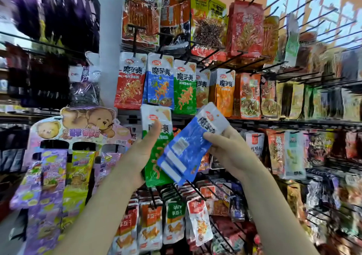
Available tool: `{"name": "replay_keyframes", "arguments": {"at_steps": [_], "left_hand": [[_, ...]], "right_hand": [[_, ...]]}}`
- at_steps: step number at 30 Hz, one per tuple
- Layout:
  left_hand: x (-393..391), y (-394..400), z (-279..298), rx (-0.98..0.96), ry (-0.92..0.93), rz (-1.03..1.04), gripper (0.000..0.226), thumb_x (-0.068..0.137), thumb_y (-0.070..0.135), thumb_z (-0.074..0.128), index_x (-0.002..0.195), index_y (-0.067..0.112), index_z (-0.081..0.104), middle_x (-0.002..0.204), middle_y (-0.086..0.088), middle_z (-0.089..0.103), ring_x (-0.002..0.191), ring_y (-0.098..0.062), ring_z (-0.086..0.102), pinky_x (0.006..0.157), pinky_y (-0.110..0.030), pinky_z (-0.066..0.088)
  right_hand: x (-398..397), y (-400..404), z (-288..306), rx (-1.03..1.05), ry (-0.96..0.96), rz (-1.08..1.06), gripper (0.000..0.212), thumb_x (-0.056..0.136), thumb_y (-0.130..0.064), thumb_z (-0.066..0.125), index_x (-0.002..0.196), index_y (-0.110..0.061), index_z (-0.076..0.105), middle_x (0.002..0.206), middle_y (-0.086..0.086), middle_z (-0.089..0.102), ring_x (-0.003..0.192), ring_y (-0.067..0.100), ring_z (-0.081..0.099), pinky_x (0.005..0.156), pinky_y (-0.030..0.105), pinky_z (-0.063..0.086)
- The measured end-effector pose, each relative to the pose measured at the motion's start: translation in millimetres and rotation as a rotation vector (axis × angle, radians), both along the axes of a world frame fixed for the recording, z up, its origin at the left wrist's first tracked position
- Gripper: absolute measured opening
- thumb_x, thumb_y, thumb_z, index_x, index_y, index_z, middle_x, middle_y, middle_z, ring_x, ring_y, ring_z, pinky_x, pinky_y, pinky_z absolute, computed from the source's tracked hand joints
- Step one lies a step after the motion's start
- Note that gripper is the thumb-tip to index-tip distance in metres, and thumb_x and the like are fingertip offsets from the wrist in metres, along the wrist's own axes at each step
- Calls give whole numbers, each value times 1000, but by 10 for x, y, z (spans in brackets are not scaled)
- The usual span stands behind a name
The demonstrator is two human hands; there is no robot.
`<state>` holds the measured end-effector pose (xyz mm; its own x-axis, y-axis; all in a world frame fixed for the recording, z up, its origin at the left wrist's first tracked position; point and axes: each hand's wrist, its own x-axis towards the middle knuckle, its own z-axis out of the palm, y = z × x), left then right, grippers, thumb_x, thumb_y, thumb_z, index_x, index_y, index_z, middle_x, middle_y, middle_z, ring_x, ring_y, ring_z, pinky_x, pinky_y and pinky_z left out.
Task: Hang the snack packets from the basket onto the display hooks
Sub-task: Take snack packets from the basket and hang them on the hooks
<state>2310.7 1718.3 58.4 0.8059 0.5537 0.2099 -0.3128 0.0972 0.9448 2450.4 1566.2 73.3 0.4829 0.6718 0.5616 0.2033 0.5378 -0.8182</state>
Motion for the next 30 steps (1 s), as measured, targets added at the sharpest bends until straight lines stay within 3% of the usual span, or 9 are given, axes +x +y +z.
{"name": "replay_keyframes", "arguments": {"at_steps": [2, 4, 8, 10, 15, 20, 23, 26, 30], "left_hand": [[-7, -39, 30, 71, -24, -157, 52, 76, 57, 70, 112, 20, 66, 91, 0, 79, 79, -14, 76, 71, -38, 61], [9, -124, 50, 68, -52, -264, 36, 77, 37, 77, 106, 17, 72, 95, -8, 79, 79, -23, 77, 69, -38, 64], [36, -97, 61, 8, -151, -273, 33, 70, 24, 67, 102, 14, 72, 91, -12, 78, 74, -28, 76, 60, -38, 63], [43, -74, 55, 63, -224, -228, 33, 74, 19, 71, 107, 15, 72, 98, -12, 78, 83, -30, 76, 71, -43, 64], [9, 29, 131, 110, -296, -82, 38, 71, 24, 76, 107, 11, 75, 107, -14, 77, 91, -33, 76, 76, -47, 62], [-70, 68, 180, 201, -327, -91, 47, 69, 21, 74, 115, 14, 71, 110, -9, 77, 97, -30, 75, 77, -43, 62], [-89, 97, 200, 186, -336, -82, 41, 72, 8, 71, 113, 11, 71, 106, -13, 77, 92, -32, 75, 71, -45, 63], [-131, 192, 260, 160, -336, 45, 22, 84, 2, 68, 105, 9, 70, 88, -4, 79, 77, -22, 77, 64, -37, 63], [-140, 398, 367, 151, -334, 255, 19, 81, 14, 79, 100, 16, 74, 97, -3, 79, 95, -29, 74, 95, -56, 54]], "right_hand": [[-64, 55, 28, -69, -103, -24, 45, 91, 2, 66, 131, -15, 53, 112, 7, 73, 98, 21, 71, 80, 31, 57], [-165, 151, 53, -56, -157, -83, 35, 95, 0, 62, 124, -16, 55, 110, 5, 75, 100, 21, 71, 82, 34, 57], [-289, 301, 65, -18, -348, -272, 48, 97, -24, 65, 143, -28, 50, 131, 3, 63, 114, 21, 66, 85, 42, 60], [-323, 357, 44, -17, -395, -352, 52, 100, -34, 60, 149, -35, 45, 139, 1, 56, 121, 18, 61, 91, 41, 59], [-447, 416, -50, -42, -270, -281, 21, 98, -37, 55, 113, -25, 65, 106, -1, 75, 91, 12, 73, 76, 30, 60], [-450, 510, -35, 41, -338, -400, 36, 93, -54, 60, 112, -25, 68, 108, 6, 70, 93, 18, 70, 77, 35, 57], [-448, 561, 47, 95, -320, -452, 19, 99, -42, 59, 98, -24, 66, 91, -4, 67, 79, 7, 64, 67, 23, 48], [-393, 595, 118, 163, -202, -464, 8, 101, -26, 60, 97, -21, 64, 94, 2, 71, 84, 18, 69, 70, 34, 54], [-357, 603, 215, 331, -220, -620, 7, 97, -18, 66, 104, -20, 66, 93, -4, 69, 82, 11, 65, 72, 29, 54]]}}
